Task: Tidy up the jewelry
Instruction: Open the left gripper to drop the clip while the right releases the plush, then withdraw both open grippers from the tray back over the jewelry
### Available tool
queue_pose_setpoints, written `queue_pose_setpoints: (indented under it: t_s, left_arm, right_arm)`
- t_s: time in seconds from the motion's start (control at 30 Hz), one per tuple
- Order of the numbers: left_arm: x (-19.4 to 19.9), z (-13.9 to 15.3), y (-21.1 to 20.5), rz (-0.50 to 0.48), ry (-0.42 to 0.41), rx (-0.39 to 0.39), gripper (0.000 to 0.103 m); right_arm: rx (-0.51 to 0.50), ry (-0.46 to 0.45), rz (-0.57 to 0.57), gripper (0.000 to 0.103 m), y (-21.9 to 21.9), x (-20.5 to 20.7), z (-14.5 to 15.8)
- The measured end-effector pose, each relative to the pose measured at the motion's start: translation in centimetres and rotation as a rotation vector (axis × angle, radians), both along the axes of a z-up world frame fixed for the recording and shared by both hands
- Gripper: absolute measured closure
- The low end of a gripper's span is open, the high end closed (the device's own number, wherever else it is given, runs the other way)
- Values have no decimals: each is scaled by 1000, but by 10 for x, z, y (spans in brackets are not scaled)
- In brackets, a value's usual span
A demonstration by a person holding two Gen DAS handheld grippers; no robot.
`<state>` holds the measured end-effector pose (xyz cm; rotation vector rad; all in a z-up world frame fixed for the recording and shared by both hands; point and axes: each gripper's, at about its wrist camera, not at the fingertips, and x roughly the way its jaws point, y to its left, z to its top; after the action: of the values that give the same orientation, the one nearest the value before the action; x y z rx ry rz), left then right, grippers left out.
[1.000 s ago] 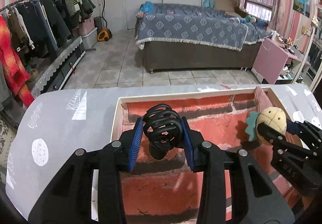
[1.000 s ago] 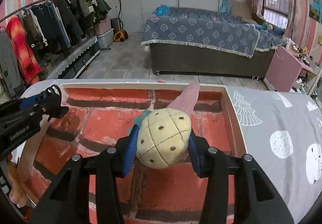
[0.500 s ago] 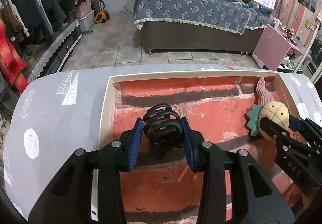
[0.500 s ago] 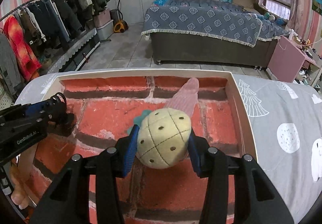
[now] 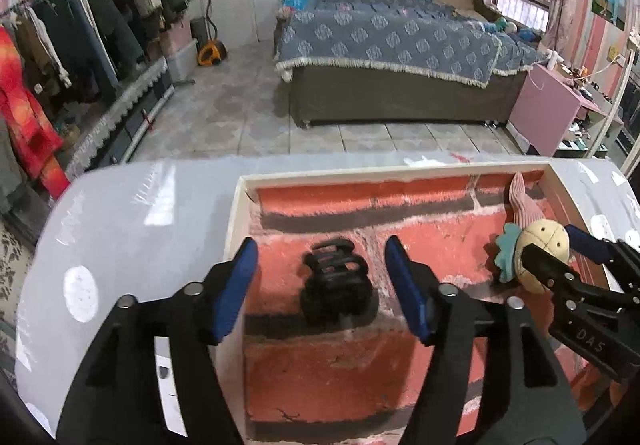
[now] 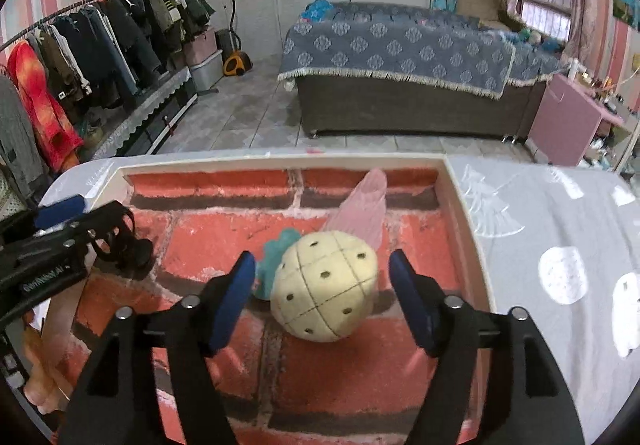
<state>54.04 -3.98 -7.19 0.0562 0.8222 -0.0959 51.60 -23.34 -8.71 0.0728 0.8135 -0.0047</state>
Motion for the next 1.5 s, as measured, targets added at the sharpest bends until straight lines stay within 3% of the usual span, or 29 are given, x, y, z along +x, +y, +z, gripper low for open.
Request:
queue_pose_setpoints:
  t_s: [0.1,0.3,0.4,0.57,0.7,0.9,1.2,1.4,1.5]
  left_arm:
    - [-9,18,6,37,-57,2,27]
    - [-47,70,24,77,-188,-64,8]
    - [-74,98,27,68,-245,-82,5]
    - [-128,137,21,40,-315,-48,5]
    - [-170,148,17,22,-338,-37,5]
    - [-229,143,26,25,-346,-52,5]
    - [-293,108,44,58,-344,-55,5]
    - [-322,79,48,54,-352,-25,5]
    - [-326,60,48,48,-306,-33,5]
  right_arm:
    - [-27,-76,-30,26,-1,-7,17]
    - [-33,-233,-71,15,-2,-39,66]
    - [-34,-295,-84,13,-4,-62,94]
    - [-67,-362,-97,4,-7,-111,129]
    - [-115,-396,-111,4,-11,-159,144]
    - [-164,-401,-116,4,-25,-227,140]
    - [-219,-356,-177,4,-52,-304,99]
    - [-145,-296,-245,4,-78,-328,69]
    - [-120,-272,-262,4,-86,-331,58]
